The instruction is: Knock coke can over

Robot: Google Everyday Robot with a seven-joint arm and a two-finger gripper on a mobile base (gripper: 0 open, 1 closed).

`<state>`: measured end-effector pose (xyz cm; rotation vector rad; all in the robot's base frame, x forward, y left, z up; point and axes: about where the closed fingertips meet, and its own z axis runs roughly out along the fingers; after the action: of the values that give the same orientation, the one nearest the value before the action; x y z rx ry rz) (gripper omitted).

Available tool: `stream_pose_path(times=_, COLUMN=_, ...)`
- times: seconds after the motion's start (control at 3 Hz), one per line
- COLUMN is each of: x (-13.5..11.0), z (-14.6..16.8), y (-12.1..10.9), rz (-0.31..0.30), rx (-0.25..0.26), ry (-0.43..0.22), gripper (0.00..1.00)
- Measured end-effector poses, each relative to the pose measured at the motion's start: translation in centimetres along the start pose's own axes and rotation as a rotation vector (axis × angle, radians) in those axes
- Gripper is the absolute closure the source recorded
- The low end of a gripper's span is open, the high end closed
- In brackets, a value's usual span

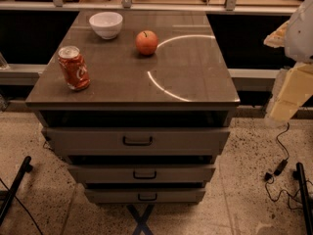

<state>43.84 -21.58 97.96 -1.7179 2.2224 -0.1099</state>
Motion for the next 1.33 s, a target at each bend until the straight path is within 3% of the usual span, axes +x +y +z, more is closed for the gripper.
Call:
stream_pose_path(times=0.33, x=0.0, z=0.0, y=0.0, rz=0.000, rx=0.000, ry=0.000, gripper=0.00)
stream_pose_path(times=0.67, x=-1.6, z=1.2, y=-0.7, rz=-0.047, rx=-0.010, ry=-0.029, gripper=0.00)
stream_pose_path(times=1.0, x=-7.6, z=4.2, y=-4.4, rz=-0.126, rx=0.000, ry=-0.102, gripper=0.00)
stream_pose_path(times=1.33, x=-15.2, z=7.5, y=-7.8, rz=-0.167, rx=0.025, ry=-0.228, gripper=0.00)
